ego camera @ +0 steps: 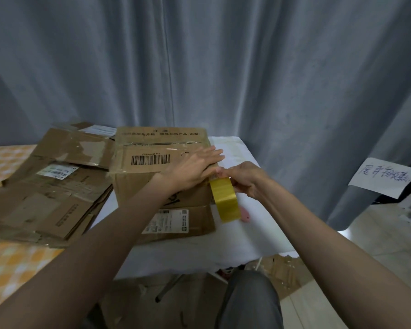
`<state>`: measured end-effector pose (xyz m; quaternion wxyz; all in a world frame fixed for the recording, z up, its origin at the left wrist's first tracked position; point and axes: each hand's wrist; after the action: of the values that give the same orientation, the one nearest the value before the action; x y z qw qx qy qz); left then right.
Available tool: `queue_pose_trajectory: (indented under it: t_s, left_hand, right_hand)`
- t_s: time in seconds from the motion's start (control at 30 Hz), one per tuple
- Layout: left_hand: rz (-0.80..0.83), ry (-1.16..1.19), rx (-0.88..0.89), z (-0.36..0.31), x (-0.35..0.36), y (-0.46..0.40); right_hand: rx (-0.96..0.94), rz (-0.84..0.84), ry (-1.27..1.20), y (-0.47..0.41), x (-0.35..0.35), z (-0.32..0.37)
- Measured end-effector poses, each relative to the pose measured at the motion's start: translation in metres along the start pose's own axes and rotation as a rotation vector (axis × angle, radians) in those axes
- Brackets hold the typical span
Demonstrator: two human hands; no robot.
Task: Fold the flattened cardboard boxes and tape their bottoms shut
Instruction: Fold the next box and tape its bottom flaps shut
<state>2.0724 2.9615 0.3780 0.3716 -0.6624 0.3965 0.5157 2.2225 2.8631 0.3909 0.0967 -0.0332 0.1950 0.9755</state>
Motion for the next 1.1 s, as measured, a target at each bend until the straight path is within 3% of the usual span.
queue_pose_trajectory:
  t_s: [0.23, 0.4, 0.57, 0.73, 0.83, 0.97, 1.1]
  left_hand:
    - [-0.013, -0.068, 0.022, 0.002, 0.005, -0.001]
    - [0.01, -0.042, 0.033, 0.003, 0.002, -0.003]
    - [0.08, -0.021, 0.034, 0.003, -0.006, -0.001]
    - [0.067, -0.156, -0.004, 0.001, -0.003, -0.002]
    - [0.03, -0.071, -0.024, 0.0, -0.004, -0.003]
    - [0.014, 0.051, -0.072, -0.011, -0.014, 0.003]
    - [-0.234, 0.427, -0.081, -0.019, -0.035, 0.014]
  right_hand:
    - [0.073, 0.051, -0.166, 0.005, 0.001, -0.008]
    - [-0.002, -0.019, -0.065, 0.003, 0.004, -0.008]
    - [-0.034, 0.041, -0.093, 0.005, 0.0, -0.01]
    - [0.059, -0.143, 0.068, 0.006, -0.004, -0.028]
    - [0.045, -0.2, -0.042, 0.019, -0.019, -0.052]
    - [-0.081, -0.131, -0.187, 0.035, -0.027, -0.046]
    - [-0.18, -0.051, -0.179, 0.048, -0.018, -0.034]
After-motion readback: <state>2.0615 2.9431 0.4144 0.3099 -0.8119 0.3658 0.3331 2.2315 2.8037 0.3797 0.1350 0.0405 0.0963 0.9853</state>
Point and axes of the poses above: each hand's wrist, its own y-axis away from the middle knuckle, its own x-axis out of the palm, z = x × y, and after that the axes turned 11 degrees about z, right-handed
